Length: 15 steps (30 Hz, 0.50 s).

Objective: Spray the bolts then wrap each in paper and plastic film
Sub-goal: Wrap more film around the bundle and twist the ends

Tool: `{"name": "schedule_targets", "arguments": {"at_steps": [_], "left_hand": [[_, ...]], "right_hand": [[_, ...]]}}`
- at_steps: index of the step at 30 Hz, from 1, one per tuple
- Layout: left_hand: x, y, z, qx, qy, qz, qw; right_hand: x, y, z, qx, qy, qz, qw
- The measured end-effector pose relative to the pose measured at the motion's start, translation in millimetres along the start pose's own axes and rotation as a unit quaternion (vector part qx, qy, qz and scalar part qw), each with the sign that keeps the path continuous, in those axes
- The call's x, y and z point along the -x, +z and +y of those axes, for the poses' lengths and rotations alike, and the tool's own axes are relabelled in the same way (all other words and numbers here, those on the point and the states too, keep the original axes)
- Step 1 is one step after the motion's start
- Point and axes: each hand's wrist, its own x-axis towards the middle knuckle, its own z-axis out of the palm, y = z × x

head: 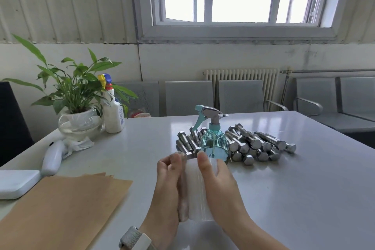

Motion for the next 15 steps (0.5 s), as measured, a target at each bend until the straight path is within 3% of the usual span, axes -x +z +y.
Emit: {"name": "schedule_targets", "arguments": {"at_steps": [3, 6, 8, 11, 15], "left_hand": [[1, 6, -1, 0.054, -0.066, -0.038, 0.996], [-1, 6, -2, -0.020, -0.042, -0.020, 0.999], [-5, 1, 1, -0.092, 0.022, -0.025, 0.995], [-11, -9, 5, -0.159, 0.073, -0.027, 0.984], [-12, -11, 5, -0.177, 0.090, 0.011, 0.980]], "right_hand": [[-3, -1, 0, 0.099, 0.016, 0.038, 0.994], [-5, -2, 0, 0.035, 0.033, 0.034, 0.998], [-6, -4, 1, -0.072, 0.067, -0.024, 0.995], [-4, -7, -1, -0.228, 0.145, -0.148, 0.951], [-4, -9, -4, -0.256, 0.159, -0.213, 0.929]]}}
